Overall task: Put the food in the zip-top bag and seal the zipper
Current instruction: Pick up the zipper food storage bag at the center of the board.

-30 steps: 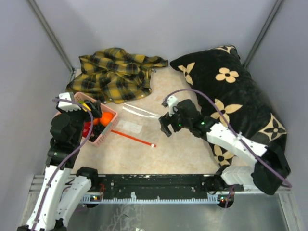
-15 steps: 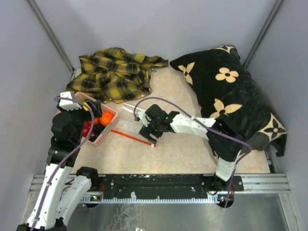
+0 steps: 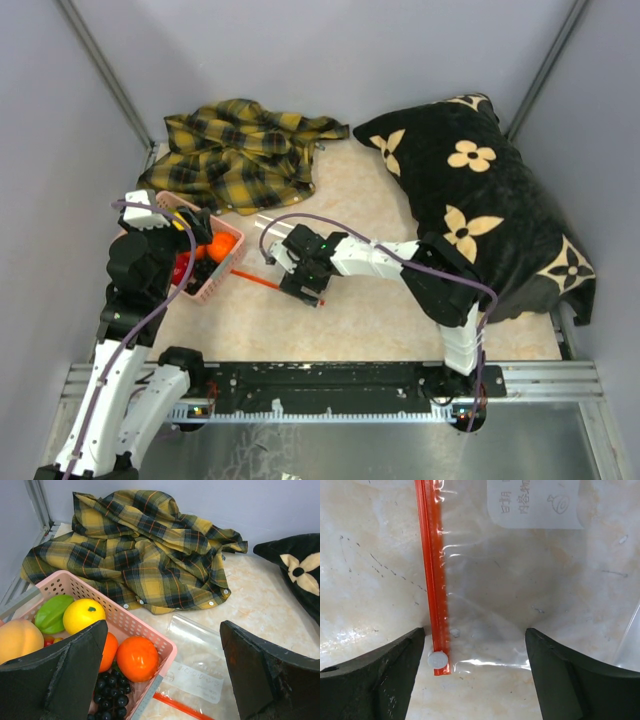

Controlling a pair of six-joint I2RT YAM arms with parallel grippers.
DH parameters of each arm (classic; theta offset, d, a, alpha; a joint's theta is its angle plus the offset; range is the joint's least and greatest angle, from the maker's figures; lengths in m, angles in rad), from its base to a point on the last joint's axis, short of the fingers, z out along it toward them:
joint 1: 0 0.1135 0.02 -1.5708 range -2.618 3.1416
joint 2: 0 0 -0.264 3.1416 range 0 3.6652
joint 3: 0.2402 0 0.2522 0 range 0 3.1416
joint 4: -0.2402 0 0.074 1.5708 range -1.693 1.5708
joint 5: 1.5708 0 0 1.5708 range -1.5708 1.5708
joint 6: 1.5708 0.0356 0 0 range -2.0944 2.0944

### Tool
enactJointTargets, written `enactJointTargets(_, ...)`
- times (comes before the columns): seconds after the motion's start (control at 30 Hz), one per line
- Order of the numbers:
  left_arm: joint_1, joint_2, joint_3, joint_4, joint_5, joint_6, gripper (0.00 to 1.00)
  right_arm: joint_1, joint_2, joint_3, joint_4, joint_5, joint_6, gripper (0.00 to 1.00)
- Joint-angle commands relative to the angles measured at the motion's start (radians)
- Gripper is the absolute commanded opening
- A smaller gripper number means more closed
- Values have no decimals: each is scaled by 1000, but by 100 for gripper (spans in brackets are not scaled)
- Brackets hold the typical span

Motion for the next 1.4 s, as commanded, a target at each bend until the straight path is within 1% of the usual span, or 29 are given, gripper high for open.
enactJointTargets(0.0,8,-1,9,-1,14,-2,100,12,54,66,-40,87,-6,82)
enactJointTargets(0.1,8,-1,9,1,22,-2,100,13,73,65,-48,111,-3,80)
enactJointTargets(0.17,8,-1,8,1,24,-2,100,13,84,65,-65,111,-4,74)
enactJointTargets(0.27,8,-1,8,3,29,-1,100,11,106,75,-98,98,-1,50)
enactJointTargets(0.37,8,0,8,5,40,1,100,-6,129,92,-135,59,10,33)
enactJointTargets(0.43,8,0,7,7,47,1,100,-26,143,99,-151,45,25,22)
enactJointTargets(0.53,8,2,6,8,54,1,100,-59,143,93,-148,61,51,12)
enactJointTargets(0.63,8,2,6,9,57,1,100,-97,110,77,-128,81,85,0)
enactJointTargets(0.73,8,5,6,10,59,1,100,-135,65,52,-108,108,121,0)
enactJointTargets(0.9,8,10,8,12,87,-18,100,-176,-29,-2,-93,110,170,0)
enactJointTargets(1.13,8,62,29,-37,181,-139,100,-194,-163,-75,-71,84,244,0)
enactJointTargets(1.23,8,104,15,-58,262,-198,98,-197,-234,-108,-26,77,291,0)
enactJointTargets(1.37,8,162,-41,-38,434,-282,94,-197,-322,-153,63,62,345,0)
